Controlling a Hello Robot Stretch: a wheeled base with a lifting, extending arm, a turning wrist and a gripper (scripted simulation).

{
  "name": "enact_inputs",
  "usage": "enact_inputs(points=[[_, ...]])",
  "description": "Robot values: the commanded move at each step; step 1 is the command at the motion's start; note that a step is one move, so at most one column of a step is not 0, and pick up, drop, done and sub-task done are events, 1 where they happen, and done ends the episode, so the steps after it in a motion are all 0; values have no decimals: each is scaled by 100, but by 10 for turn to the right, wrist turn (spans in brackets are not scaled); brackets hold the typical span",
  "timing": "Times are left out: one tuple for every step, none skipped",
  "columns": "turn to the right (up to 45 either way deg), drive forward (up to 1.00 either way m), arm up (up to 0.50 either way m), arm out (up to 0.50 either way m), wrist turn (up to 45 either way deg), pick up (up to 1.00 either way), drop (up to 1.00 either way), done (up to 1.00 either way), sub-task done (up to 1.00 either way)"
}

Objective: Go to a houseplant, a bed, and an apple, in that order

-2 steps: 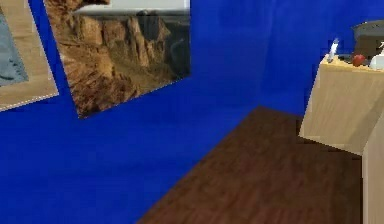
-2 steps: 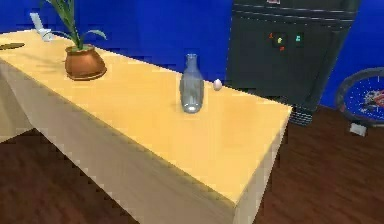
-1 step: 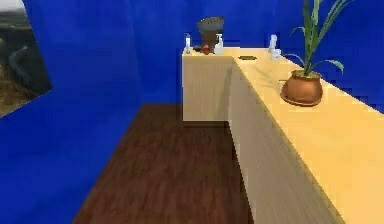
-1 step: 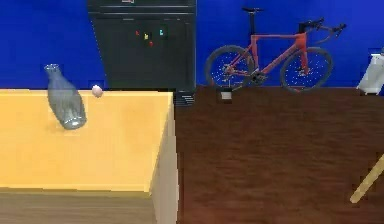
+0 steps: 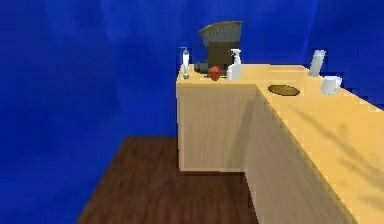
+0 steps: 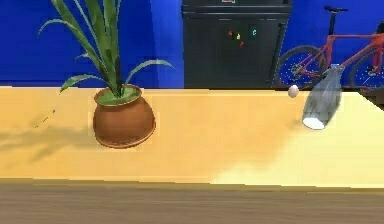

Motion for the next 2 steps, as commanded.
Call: enact_inputs(points=[[60,0,0,0,0,0,0,0,0],[0,75,0,0,0,0,0,0,0]])
